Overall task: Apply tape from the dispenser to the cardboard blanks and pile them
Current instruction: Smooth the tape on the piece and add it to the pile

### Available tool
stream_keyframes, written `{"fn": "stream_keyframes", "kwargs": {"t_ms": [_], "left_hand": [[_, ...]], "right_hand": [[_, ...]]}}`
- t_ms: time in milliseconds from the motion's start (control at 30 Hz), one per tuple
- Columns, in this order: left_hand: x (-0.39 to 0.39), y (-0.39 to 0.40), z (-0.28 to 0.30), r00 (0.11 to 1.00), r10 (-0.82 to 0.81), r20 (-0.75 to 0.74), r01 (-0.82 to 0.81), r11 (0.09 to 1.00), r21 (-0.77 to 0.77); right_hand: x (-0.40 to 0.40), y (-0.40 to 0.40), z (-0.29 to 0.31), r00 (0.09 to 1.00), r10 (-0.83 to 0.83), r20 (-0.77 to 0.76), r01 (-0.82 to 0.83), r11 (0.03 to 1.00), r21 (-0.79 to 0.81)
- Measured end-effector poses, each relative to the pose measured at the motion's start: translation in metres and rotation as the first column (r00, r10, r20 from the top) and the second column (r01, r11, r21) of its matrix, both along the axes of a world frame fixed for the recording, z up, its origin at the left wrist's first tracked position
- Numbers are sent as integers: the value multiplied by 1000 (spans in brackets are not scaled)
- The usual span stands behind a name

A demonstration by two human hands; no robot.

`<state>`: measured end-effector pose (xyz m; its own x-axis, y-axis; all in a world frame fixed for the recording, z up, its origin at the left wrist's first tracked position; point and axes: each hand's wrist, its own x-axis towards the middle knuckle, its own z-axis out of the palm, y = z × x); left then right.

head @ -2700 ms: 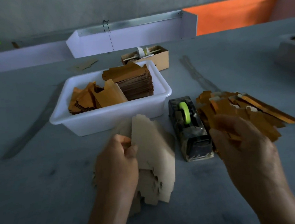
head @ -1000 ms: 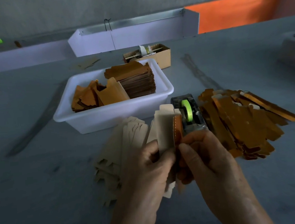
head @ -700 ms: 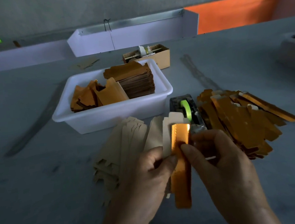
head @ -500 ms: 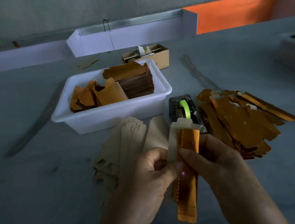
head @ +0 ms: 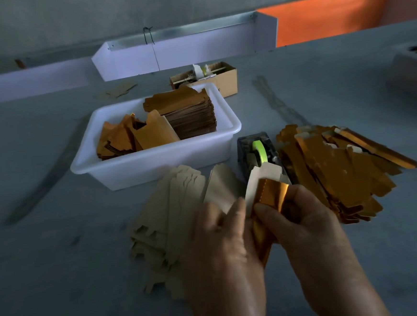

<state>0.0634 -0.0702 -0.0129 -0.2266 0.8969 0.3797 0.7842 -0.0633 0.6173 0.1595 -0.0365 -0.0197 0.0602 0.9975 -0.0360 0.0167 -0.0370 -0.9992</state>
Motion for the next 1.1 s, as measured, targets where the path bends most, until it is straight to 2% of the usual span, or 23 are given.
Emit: {"fn": "stream_keyframes", "kwargs": {"t_ms": [67, 200, 267, 333, 400, 433, 467, 500, 533, 567, 600, 633, 667, 700, 733, 767, 867, 900, 967, 1033, 1100], "left_hand": [[9, -4, 0, 977, -18, -214, 12, 999, -30], [18, -6, 5, 905, -4, -426, -42, 994, -98], [19, -7, 3, 887, -33, -460, -24, 993, -118], [18, -7, 2, 906, -23, -422, -12, 997, -79], [14, -8, -3, 912, -19, -409, 12, 1000, -19], [12, -8, -3, 935, -34, -354, 28, 999, -22], [10, -7, -4, 971, -38, -237, 33, 999, -24], [7, -7, -4, 999, -13, -44, 11, 999, -39], [4, -4, -3, 976, 26, 214, -10, 997, -75], [0, -1, -3, 870, 51, 491, 18, 991, -134], [-4, 0, 0, 683, 81, 726, 94, 976, -198], [-8, 3, 2, 527, 102, 844, 189, 954, -234], [-13, 5, 5, 424, 125, 897, 264, 930, -255], [-17, 6, 7, 360, 143, 922, 311, 913, -263], [-20, 7, 10, 299, 155, 941, 339, 905, -257], [-21, 7, 11, 283, 159, 946, 348, 902, -256], [-21, 7, 19, 415, 120, 902, 312, 913, -265], [-22, 9, 18, 428, 115, 897, 267, 931, -247], [-26, 13, 16, 419, 141, 897, 158, 961, -225], [-30, 18, 13, 443, 164, 881, 65, 975, -214], [-30, 20, 9, 455, 174, 873, 14, 979, -202]], "right_hand": [[-1, -1, 1, 1000, -3, 4, 3, 1000, 7], [1, -1, 0, 1000, 21, 10, -20, 1000, -22], [2, -1, 1, 999, 20, -30, -21, 999, -31], [1, -1, 2, 997, 25, -70, -28, 999, -46], [0, -1, 3, 999, 19, 31, -18, 999, -30], [1, 0, 3, 997, -3, 81, 4, 1000, -11], [1, 1, 5, 995, -21, 101, 21, 1000, 7], [1, 2, 6, 995, -29, 91, 27, 999, 20], [2, 3, 7, 997, -31, 73, 30, 999, 27], [2, 3, 8, 998, -27, 56, 25, 999, 34], [3, 3, 9, 999, -19, 40, 17, 999, 43], [3, 3, 10, 1000, -6, 19, 5, 999, 43], [4, 3, 11, 1000, 12, -11, -11, 999, 34], [6, 3, 11, 999, 32, -40, -32, 999, 15], [8, 3, 12, 997, 57, -58, -57, 998, -4], [10, 3, 13, 995, 86, -60, -87, 996, -18], [17, 6, 18, 986, 169, 0, -169, 985, -24], [20, 9, 19, 986, 162, 27, -162, 987, -5], [28, 16, 17, 989, 28, 144, -39, 996, 74], [40, 24, 13, 943, -137, 304, 85, 980, 179], [48, 30, 8, 899, -192, 394, 114, 970, 215]]}}
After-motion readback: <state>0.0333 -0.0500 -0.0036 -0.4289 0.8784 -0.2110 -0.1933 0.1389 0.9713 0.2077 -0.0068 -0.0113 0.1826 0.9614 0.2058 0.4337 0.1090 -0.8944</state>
